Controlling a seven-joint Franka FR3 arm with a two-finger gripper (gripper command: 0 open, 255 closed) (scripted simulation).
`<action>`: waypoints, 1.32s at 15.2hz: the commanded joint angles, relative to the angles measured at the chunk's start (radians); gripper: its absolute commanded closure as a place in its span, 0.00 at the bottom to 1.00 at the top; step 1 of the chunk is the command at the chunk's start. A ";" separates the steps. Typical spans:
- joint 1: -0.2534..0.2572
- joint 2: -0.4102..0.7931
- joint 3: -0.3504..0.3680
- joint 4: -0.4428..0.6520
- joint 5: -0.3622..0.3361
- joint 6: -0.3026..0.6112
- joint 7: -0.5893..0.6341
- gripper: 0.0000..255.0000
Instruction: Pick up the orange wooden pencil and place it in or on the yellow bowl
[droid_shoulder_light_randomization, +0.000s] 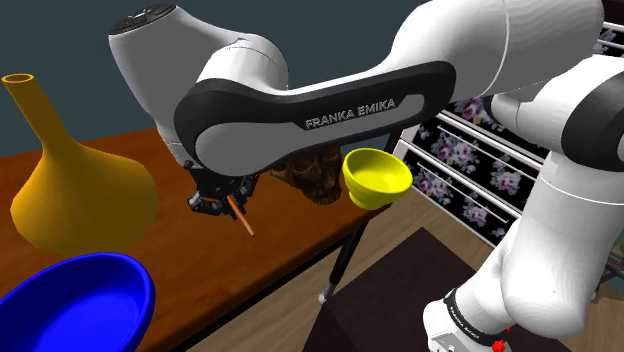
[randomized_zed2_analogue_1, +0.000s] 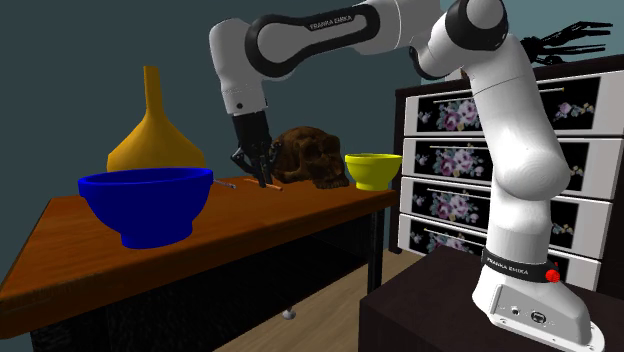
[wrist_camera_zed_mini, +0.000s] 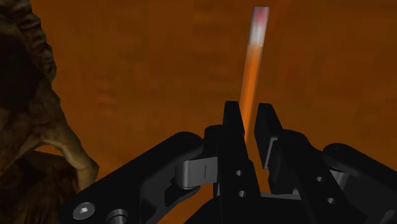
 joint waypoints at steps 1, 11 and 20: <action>0.000 -0.006 0.002 0.018 0.004 -0.023 -0.006 1.00; 0.014 -0.010 0.007 0.149 0.010 -0.154 -0.027 1.00; 0.041 0.013 0.009 0.301 -0.004 -0.285 -0.040 1.00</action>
